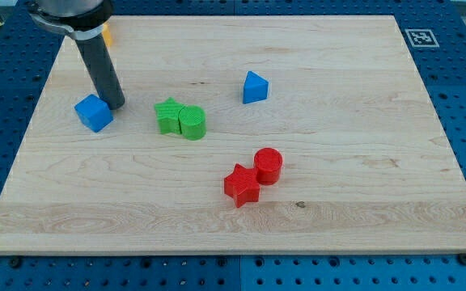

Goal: Move the blue triangle diagonally top left to the green star

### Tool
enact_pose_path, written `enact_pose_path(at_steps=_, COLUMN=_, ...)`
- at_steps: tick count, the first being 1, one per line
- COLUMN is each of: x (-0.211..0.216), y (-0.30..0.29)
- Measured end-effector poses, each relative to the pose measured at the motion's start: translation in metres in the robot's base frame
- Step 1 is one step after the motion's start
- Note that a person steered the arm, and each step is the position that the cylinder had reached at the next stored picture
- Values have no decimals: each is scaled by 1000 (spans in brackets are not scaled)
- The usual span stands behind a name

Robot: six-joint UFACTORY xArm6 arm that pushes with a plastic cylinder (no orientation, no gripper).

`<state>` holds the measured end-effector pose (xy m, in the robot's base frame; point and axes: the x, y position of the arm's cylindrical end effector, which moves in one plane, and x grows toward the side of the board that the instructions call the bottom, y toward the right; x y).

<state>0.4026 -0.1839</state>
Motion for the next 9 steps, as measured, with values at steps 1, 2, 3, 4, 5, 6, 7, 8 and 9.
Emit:
enact_pose_path(at_steps=1, x=-22, y=12)
enact_pose_path(at_steps=2, x=-27, y=51)
enact_pose_path(at_steps=3, x=-27, y=97)
enact_pose_path(at_steps=4, x=-24, y=137)
enact_pose_path(at_steps=5, x=-11, y=161)
enact_pose_path(at_steps=6, x=9, y=171)
enact_pose_path(at_steps=7, x=13, y=208)
enact_pose_path(at_steps=8, x=11, y=259)
enact_pose_path(at_steps=9, x=-14, y=288)
